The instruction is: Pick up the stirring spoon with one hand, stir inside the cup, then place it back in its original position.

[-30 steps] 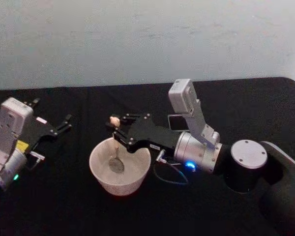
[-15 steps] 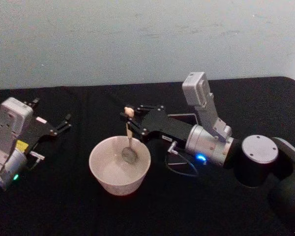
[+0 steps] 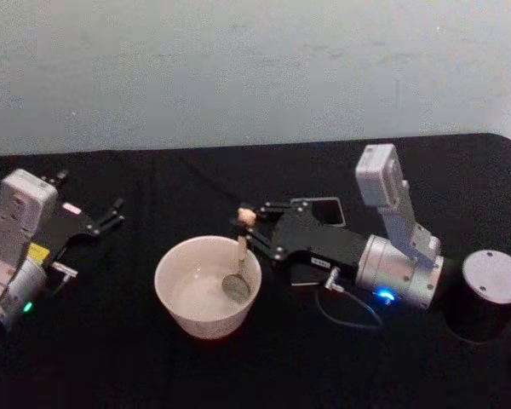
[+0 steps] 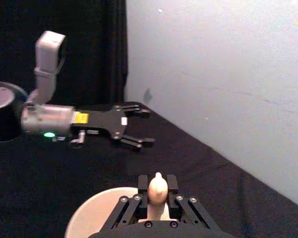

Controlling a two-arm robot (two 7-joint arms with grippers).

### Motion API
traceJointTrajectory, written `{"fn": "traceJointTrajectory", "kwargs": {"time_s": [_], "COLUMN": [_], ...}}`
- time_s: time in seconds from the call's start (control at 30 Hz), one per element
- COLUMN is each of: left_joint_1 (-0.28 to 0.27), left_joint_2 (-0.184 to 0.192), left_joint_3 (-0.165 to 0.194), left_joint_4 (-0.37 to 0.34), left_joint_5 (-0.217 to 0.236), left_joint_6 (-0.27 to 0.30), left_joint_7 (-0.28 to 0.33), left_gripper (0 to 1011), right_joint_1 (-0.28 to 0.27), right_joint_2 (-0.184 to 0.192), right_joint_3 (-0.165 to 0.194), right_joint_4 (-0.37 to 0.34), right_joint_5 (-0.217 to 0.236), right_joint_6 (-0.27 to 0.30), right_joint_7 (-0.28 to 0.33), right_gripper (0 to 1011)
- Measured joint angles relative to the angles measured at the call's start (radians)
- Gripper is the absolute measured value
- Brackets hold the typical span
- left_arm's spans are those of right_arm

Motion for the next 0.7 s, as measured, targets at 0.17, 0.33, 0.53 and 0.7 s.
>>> {"fn": "traceJointTrajectory", "kwargs": {"time_s": [0.17, 0.33, 0.53, 0.7], "left_joint_1": [0.000, 0.000, 0.000, 0.000], "left_joint_2": [0.000, 0.000, 0.000, 0.000], "left_joint_3": [0.000, 0.000, 0.000, 0.000], "left_joint_4": [0.000, 0.000, 0.000, 0.000], "left_joint_5": [0.000, 0.000, 0.000, 0.000], "left_joint_6": [0.000, 0.000, 0.000, 0.000], "left_joint_7": [0.000, 0.000, 0.000, 0.000], "left_gripper": [1001, 1001, 1001, 1001], "right_joint_1": [-0.025, -0.039, -0.043, -0.038], "right_joint_2": [0.025, 0.037, 0.036, 0.027], "right_joint_3": [-0.006, -0.023, -0.048, -0.062], "right_joint_4": [-0.043, -0.073, -0.088, -0.089], "right_joint_5": [0.017, 0.028, 0.032, 0.030], "right_joint_6": [0.005, 0.012, 0.021, 0.024], "right_joint_7": [0.018, 0.028, 0.031, 0.030], "right_gripper": [215, 215, 215, 215]}}
